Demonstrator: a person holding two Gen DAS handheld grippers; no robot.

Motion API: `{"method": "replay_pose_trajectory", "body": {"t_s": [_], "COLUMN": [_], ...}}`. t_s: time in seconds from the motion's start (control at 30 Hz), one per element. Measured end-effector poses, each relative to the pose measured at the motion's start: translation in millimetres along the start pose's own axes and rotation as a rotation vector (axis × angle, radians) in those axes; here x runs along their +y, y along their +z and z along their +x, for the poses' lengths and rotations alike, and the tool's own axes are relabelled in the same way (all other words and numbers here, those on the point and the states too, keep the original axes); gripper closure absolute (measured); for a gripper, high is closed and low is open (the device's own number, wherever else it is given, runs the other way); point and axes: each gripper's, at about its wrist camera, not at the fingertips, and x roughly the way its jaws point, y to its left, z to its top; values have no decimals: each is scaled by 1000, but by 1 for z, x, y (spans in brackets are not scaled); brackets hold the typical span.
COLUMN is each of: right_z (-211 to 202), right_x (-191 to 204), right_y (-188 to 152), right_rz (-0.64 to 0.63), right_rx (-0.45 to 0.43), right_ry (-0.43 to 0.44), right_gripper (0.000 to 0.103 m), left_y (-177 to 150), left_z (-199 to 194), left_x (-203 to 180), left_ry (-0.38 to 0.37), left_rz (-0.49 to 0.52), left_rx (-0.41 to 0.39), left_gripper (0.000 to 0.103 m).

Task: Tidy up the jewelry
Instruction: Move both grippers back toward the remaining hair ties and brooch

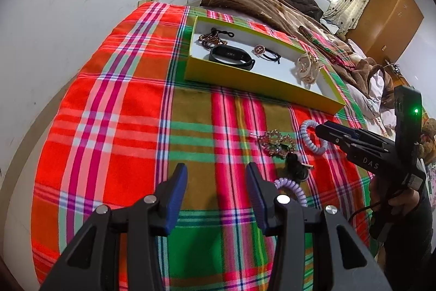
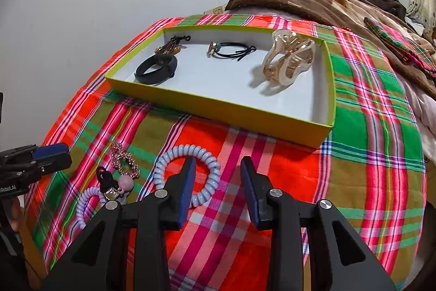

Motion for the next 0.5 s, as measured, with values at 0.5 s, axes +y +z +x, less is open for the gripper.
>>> {"method": "replay_pose_trajectory", "body": {"t_s": [0.5], "right_z": [3], "right_x": [10], "right_y": [-4], "right_rz": [-55], "right_rx": [-14], "right_ry": [-59], "right_gripper": [74], "left_y": [-3], "left_z": [5], "left_x": [-32], "left_ry": [-44], "left_rz": [60], "left_rx": [26], "left_gripper": [57]}}
